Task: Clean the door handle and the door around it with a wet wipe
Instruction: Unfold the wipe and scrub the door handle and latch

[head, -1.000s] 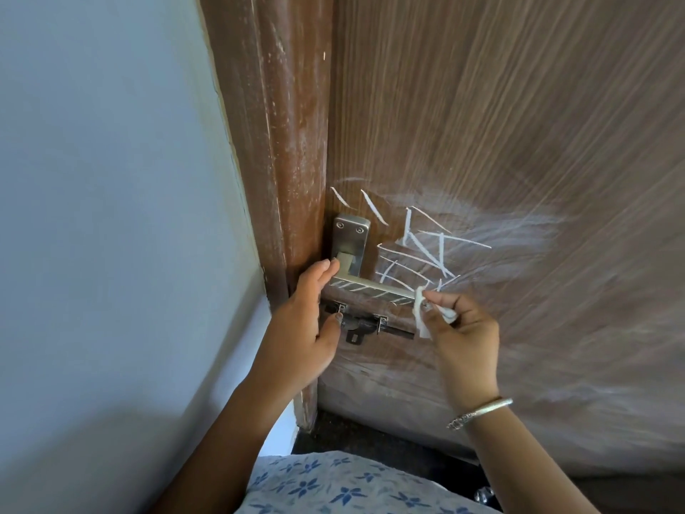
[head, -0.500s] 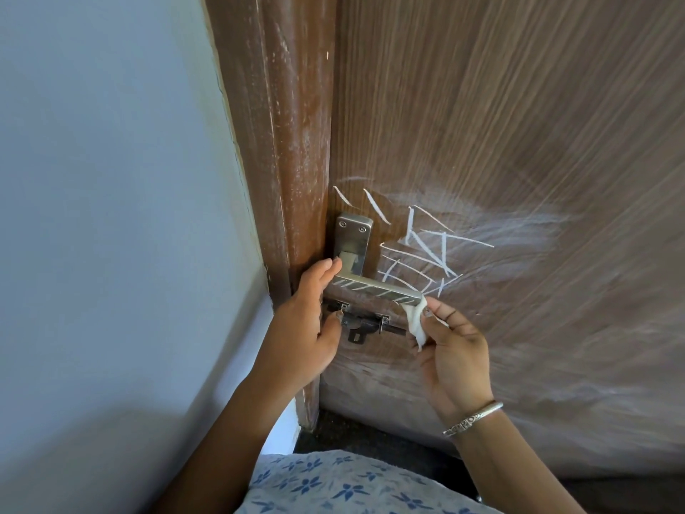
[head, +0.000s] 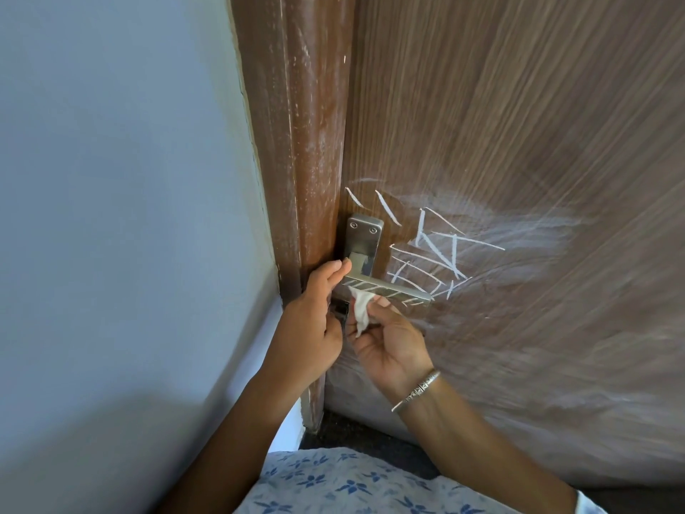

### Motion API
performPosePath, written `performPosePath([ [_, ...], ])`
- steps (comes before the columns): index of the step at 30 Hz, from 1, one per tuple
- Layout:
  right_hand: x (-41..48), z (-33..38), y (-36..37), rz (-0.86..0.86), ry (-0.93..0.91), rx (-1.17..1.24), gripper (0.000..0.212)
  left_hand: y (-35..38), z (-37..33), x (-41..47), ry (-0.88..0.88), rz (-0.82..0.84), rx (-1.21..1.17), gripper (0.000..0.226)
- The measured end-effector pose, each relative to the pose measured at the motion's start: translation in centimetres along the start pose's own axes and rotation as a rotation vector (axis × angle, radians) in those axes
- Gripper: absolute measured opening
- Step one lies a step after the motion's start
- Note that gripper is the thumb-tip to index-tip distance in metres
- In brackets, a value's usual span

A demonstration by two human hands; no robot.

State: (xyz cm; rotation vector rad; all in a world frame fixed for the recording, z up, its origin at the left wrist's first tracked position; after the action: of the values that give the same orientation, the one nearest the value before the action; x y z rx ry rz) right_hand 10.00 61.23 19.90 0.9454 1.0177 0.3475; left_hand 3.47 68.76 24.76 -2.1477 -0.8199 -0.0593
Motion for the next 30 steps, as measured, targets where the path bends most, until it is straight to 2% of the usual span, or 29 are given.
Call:
performPosePath([
  [8, 0.7, 0.7, -0.6, 0.007, -0.025, 0.061, 0.023, 0.1, 0.4, 0.1, -0.028, 0.013, -0.04, 0.072],
  [13, 1.1, -1.6, 1.1, 0.108, 0.085, -0.011, 0.022, -0.1, 0.4, 0.1, -0.047, -0.009, -0.053, 0.066],
  [20, 1.6, -1.7, 1.0, 0.154, 0.113, -0.012, 0.026, -0.2, 0.2, 0.0, -0.052, -0.006, -0.057, 0.065],
  [24, 2.1, -0.9, 0.9, 0.103, 0.044, 0.02, 0.02, 0.0, 0.4, 0.0, -0.052, 0.003, -0.055, 0.071],
  [28, 3.3, -0.7, 1.2, 0.041, -0.015, 0.069, 0.034, 0.0, 0.4, 0.0, -0.056, 0.001, -0.081, 0.072],
  [30, 3.8, -0.8, 1.1, 0.008, -0.029, 0.082, 0.027, 0.0, 0.4, 0.0, -0.063, 0.0, -0.088, 0.073],
])
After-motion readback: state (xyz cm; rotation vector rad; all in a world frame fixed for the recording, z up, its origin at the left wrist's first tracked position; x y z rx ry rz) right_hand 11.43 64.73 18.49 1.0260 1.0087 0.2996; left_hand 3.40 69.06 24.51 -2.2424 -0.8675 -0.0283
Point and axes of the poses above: each hand's wrist, its own x-axis towards the middle knuckle, its own y-axis out of the palm, z = x × y, the point moved 7 cm from there along x, towards the middle knuckle, and after that the axes turned 10 degrees about x, right-handed, at the moved point
